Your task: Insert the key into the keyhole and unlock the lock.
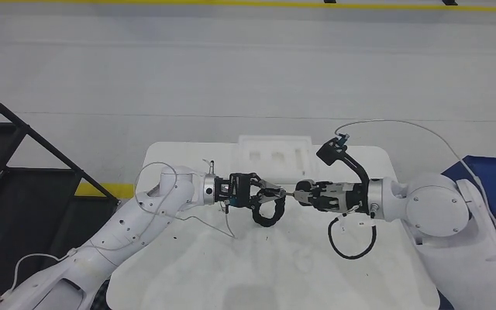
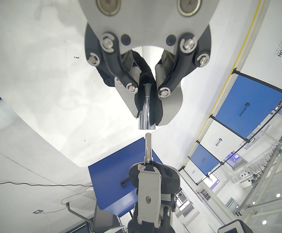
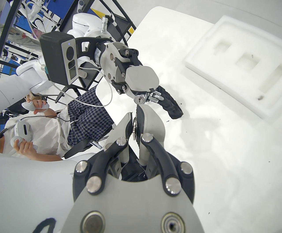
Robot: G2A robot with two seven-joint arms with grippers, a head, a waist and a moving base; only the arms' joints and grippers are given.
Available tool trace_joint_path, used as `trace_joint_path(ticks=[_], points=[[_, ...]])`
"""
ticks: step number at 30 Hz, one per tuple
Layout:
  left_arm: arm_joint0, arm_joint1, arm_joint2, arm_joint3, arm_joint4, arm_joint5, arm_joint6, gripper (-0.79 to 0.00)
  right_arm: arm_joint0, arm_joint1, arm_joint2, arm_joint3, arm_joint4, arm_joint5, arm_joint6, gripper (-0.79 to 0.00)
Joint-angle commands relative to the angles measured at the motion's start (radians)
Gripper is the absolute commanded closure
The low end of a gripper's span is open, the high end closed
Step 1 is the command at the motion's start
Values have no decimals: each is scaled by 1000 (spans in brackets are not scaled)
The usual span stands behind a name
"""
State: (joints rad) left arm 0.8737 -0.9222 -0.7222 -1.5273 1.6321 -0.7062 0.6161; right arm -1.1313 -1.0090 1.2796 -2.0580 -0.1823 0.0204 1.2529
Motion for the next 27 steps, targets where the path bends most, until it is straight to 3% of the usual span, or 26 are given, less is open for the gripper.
trace_joint_path(ticks=[1, 27], points=[[3, -1, -4, -2, 2, -1, -1, 0, 2, 1, -3, 1, 0, 1, -2, 0], [51, -7, -60, -50, 35, -3, -51, 0, 23, 13, -52, 7, -19, 8, -27, 0]])
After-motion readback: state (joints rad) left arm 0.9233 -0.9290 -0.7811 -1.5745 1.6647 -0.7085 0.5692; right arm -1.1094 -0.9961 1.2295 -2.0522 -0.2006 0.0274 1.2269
